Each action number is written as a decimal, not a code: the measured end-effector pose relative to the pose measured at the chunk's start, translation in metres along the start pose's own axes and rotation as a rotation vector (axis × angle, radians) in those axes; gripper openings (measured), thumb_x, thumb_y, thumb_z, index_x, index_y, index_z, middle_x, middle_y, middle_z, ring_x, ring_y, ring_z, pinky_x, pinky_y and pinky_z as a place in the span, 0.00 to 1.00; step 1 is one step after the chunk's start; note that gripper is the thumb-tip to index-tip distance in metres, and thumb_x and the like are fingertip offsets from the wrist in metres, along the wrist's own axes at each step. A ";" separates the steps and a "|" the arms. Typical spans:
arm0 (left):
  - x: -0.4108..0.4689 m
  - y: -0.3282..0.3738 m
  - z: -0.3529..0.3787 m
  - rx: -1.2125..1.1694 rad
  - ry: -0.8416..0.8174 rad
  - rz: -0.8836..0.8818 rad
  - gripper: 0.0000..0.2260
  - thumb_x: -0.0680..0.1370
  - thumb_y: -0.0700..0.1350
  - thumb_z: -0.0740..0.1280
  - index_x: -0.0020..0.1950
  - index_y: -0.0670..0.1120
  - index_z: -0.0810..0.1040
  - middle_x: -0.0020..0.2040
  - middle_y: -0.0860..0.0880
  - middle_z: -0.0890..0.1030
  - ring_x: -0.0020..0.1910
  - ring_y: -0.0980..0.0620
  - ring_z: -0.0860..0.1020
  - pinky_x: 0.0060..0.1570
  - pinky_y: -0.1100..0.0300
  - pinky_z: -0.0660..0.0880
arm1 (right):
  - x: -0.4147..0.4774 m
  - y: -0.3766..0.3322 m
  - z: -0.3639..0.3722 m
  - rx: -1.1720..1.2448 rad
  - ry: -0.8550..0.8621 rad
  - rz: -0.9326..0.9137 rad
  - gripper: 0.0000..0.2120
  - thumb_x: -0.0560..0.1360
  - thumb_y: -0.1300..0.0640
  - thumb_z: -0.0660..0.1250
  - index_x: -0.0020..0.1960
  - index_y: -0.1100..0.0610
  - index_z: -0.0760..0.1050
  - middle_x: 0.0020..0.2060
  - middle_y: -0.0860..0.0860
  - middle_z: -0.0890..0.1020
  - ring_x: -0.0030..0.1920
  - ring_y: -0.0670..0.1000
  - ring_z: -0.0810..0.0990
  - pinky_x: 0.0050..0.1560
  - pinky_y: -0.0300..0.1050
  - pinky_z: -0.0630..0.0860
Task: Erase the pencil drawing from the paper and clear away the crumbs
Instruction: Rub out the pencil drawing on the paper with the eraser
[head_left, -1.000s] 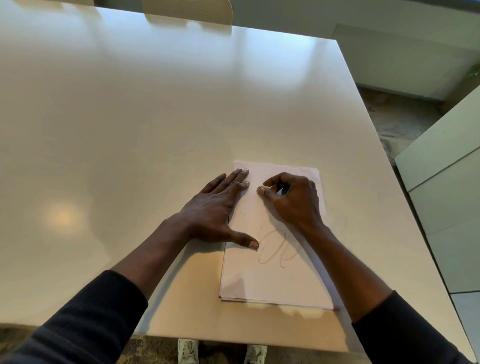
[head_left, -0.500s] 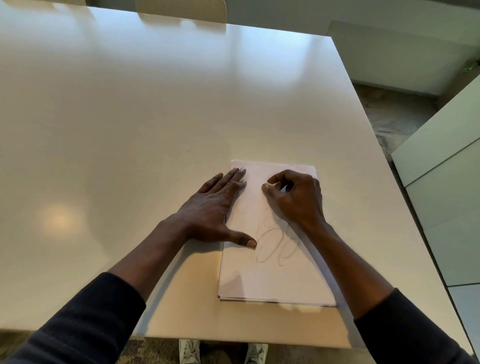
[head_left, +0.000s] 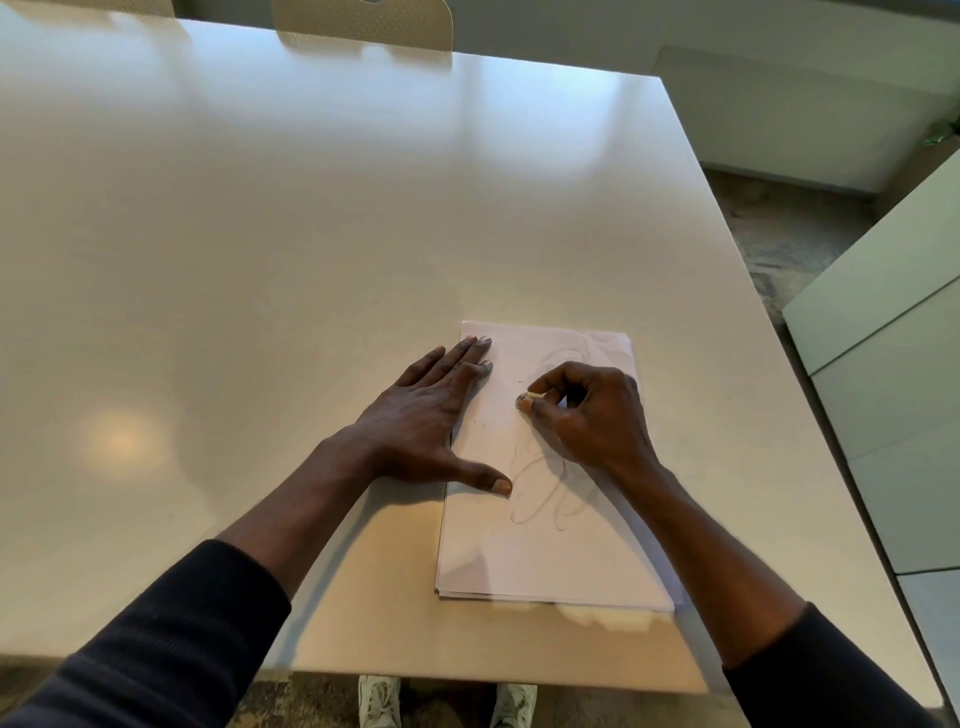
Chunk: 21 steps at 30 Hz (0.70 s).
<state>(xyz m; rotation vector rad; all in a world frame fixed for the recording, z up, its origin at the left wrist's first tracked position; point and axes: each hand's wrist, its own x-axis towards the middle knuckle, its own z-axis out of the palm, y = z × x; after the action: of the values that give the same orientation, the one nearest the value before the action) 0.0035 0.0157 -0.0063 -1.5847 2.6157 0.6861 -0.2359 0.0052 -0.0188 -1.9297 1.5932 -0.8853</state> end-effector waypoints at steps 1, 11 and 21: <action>0.000 0.000 0.000 -0.004 -0.005 0.000 0.65 0.66 0.81 0.68 0.87 0.50 0.36 0.83 0.60 0.27 0.75 0.67 0.22 0.78 0.63 0.28 | 0.001 0.001 0.000 -0.003 0.020 0.016 0.08 0.72 0.49 0.83 0.47 0.49 0.87 0.37 0.40 0.85 0.35 0.41 0.81 0.38 0.42 0.78; 0.001 0.000 0.002 -0.005 -0.005 -0.002 0.65 0.66 0.81 0.67 0.87 0.50 0.36 0.82 0.60 0.26 0.73 0.69 0.20 0.76 0.65 0.26 | -0.008 0.006 -0.001 0.038 -0.005 -0.039 0.07 0.72 0.51 0.83 0.47 0.50 0.87 0.39 0.42 0.86 0.37 0.45 0.83 0.39 0.46 0.81; 0.000 -0.001 0.003 0.005 0.020 -0.006 0.65 0.66 0.82 0.68 0.88 0.49 0.39 0.83 0.60 0.27 0.78 0.65 0.24 0.80 0.61 0.29 | -0.002 0.012 -0.008 0.036 -0.013 -0.038 0.08 0.71 0.49 0.84 0.46 0.49 0.87 0.39 0.42 0.86 0.38 0.48 0.83 0.42 0.56 0.84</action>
<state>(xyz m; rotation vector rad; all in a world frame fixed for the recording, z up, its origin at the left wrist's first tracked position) 0.0035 0.0160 -0.0097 -1.6068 2.6233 0.6662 -0.2502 0.0049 -0.0225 -1.9432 1.5271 -0.9083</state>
